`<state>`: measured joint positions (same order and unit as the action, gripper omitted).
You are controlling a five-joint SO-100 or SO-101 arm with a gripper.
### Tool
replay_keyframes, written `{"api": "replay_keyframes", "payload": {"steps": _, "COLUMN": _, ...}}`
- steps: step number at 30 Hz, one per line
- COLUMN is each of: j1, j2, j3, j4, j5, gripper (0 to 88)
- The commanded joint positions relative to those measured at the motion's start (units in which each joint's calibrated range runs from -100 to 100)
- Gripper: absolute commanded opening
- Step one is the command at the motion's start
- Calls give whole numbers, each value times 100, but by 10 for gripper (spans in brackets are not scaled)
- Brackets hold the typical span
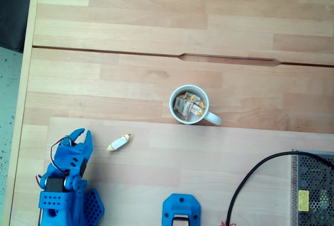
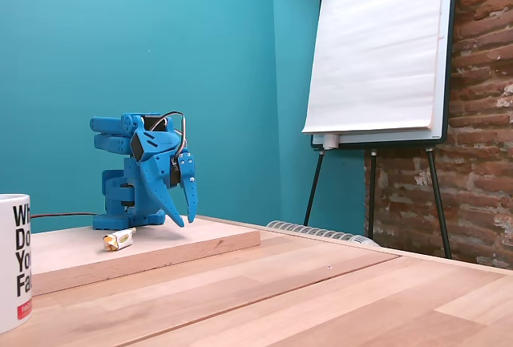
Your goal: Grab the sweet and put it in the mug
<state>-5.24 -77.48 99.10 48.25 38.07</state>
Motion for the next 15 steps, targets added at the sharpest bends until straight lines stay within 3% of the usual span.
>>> {"api": "replay_keyframes", "payload": {"steps": 1, "j1": -78, "j2": -49, "j3": 90, "j4": -2, "j5": 10, "gripper": 43}}
{"api": "replay_keyframes", "payload": {"steps": 15, "j1": -6, "j2": 785, "j3": -865, "j4": -2, "j5": -230, "gripper": 44}}
